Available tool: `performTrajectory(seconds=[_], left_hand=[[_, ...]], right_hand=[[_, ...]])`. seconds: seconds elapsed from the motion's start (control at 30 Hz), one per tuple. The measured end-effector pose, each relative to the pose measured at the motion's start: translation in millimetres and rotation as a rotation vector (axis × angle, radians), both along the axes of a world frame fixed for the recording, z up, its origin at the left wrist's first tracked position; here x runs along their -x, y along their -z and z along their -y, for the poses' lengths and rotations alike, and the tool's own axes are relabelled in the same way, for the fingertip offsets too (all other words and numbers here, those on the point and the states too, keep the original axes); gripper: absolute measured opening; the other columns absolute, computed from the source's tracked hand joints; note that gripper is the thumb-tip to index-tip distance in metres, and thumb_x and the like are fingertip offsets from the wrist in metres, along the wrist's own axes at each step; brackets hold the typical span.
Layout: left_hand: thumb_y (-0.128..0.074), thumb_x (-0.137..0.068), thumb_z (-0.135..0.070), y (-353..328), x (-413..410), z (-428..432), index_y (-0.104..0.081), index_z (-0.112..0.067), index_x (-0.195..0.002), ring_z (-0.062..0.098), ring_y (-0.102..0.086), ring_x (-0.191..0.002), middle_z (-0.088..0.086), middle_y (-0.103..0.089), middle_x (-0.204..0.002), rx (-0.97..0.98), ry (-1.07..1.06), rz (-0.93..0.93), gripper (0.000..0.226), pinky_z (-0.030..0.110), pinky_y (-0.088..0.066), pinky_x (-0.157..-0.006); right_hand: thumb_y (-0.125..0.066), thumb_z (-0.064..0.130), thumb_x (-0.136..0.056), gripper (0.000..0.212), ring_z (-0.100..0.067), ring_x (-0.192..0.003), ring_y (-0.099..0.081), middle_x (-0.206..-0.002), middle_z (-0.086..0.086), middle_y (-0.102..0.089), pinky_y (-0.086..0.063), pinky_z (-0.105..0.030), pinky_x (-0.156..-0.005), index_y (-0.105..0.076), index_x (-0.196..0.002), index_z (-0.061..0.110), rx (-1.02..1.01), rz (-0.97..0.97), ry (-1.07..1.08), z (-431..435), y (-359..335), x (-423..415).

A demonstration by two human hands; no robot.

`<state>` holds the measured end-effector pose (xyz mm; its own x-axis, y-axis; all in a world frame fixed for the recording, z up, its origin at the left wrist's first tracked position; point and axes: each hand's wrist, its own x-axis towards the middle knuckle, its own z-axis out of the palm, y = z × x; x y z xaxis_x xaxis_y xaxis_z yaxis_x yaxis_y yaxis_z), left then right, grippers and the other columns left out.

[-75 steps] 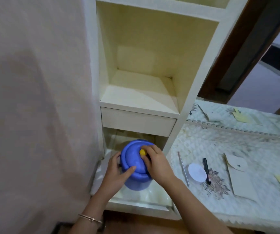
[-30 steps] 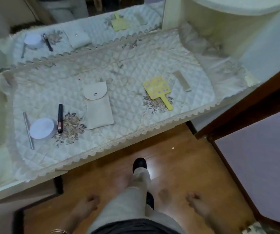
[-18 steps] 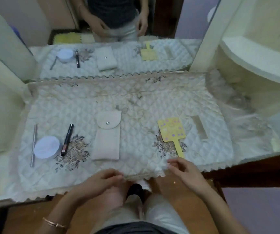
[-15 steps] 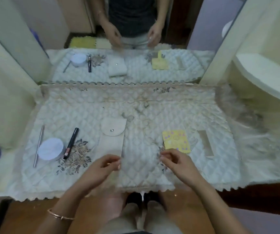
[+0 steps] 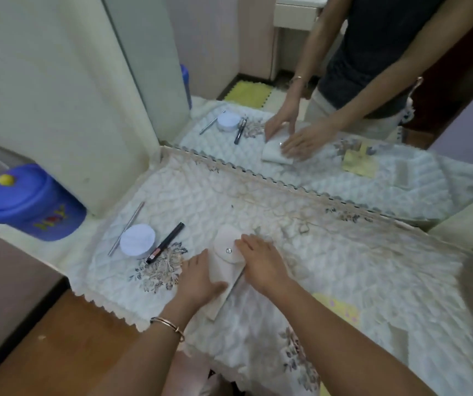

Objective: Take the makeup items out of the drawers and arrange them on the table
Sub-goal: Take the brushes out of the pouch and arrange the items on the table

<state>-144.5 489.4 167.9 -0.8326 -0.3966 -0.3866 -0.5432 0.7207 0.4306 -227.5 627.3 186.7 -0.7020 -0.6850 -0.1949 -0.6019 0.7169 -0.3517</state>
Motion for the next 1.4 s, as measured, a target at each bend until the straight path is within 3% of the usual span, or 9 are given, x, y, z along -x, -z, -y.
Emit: performTrajectory(seconds=[0.2,0.43,0.57,0.83,1.0,1.13,1.23,1.33,1.4], left_hand=[[-0.074,-0.071,-0.034,-15,2,-7,-0.020,-0.007,-0.141,0.029,-0.030,-0.131,0.013,-0.033,-0.141,-0.097,-0.100,0.029,0.092,0.037,-0.029,-0.106],[-0.077,-0.071,-0.018,-61,-5,-10,-0.048,-0.016,-0.112,0.014,-0.064,-0.079,0.002,-0.062,-0.099,-0.823,-0.238,-0.025,0.049,0.023,-0.053,-0.054],[-0.082,-0.064,-0.021,-72,-1,-13,-0.052,-0.023,-0.106,0.019,-0.067,-0.079,0.007,-0.067,-0.099,-0.816,-0.151,-0.087,0.051,0.027,-0.055,-0.058],[-0.083,-0.062,-0.014,-109,7,-22,-0.061,-0.027,-0.093,-0.005,-0.064,-0.061,-0.010,-0.069,-0.082,-0.815,0.030,-0.228,0.039,0.012,-0.049,-0.052],[-0.083,-0.062,-0.013,-114,-13,-23,-0.062,-0.024,-0.098,0.010,-0.070,-0.076,-0.001,-0.073,-0.090,-0.854,0.083,-0.180,0.044,0.027,-0.057,-0.064],[-0.079,-0.058,-0.018,-119,-16,-30,-0.062,-0.023,-0.097,0.006,-0.068,-0.075,-0.010,-0.073,-0.085,-0.916,0.152,-0.189,0.043,0.020,-0.052,-0.060],[-0.078,-0.059,-0.018,-122,-18,-26,-0.061,-0.022,-0.100,0.007,-0.068,-0.076,-0.007,-0.072,-0.089,-0.932,0.176,-0.183,0.045,0.018,-0.051,-0.059],[-0.079,-0.056,-0.021,-117,-25,-21,-0.062,-0.023,-0.099,0.007,-0.067,-0.078,-0.005,-0.072,-0.090,-0.924,0.196,-0.161,0.047,0.020,-0.051,-0.062],[-0.080,-0.056,-0.020,-113,-26,-21,-0.062,-0.022,-0.099,0.008,-0.068,-0.078,-0.004,-0.072,-0.091,-0.931,0.193,-0.157,0.046,0.022,-0.052,-0.063]], right_hand=[[-0.050,0.007,-0.084,0.019,-0.030,-0.094,-0.063,-0.096,-0.014,-0.066,-0.048,-0.037,-0.082,-0.065,-0.094,0.009,0.113,-0.055,-0.035,3,-6,16],[-0.039,0.027,-0.092,0.030,-0.023,-0.101,-0.062,-0.104,-0.001,-0.071,-0.050,-0.036,-0.077,-0.065,-0.104,0.022,0.277,-0.160,0.131,-26,-45,4],[-0.037,0.032,-0.083,0.035,-0.018,-0.075,-0.070,-0.081,0.006,-0.076,-0.054,-0.026,-0.057,-0.071,-0.086,0.024,0.378,-0.326,0.226,-37,-58,-8],[-0.045,0.026,-0.083,0.027,-0.008,-0.084,-0.054,-0.081,0.006,-0.076,-0.040,-0.020,-0.065,-0.072,-0.085,0.020,0.607,-0.496,0.381,-57,-92,-25],[-0.050,0.022,-0.093,0.036,-0.004,-0.046,-0.035,-0.048,0.008,-0.042,-0.028,-0.016,-0.045,-0.049,-0.057,0.026,1.106,-0.152,0.838,-71,-129,-19],[-0.057,0.017,-0.088,0.009,-0.009,-0.061,-0.045,-0.069,-0.002,-0.053,-0.039,-0.027,-0.062,-0.059,-0.080,0.013,0.907,-0.089,0.843,-76,-136,-9],[-0.064,0.010,-0.080,0.039,-0.026,-0.097,-0.050,-0.109,-0.010,-0.053,-0.043,-0.040,-0.084,-0.048,-0.116,0.010,0.674,-0.300,0.793,-76,-134,-13],[-0.066,0.004,-0.076,0.039,-0.033,-0.092,-0.051,-0.104,-0.015,-0.052,-0.038,-0.034,-0.078,-0.049,-0.109,0.018,0.434,-0.661,0.669,-72,-129,-22],[-0.058,0.001,-0.080,0.022,-0.022,-0.078,-0.053,-0.091,-0.007,-0.055,-0.030,-0.020,-0.071,-0.058,-0.098,0.013,0.497,-0.587,0.593,-71,-127,-26]])
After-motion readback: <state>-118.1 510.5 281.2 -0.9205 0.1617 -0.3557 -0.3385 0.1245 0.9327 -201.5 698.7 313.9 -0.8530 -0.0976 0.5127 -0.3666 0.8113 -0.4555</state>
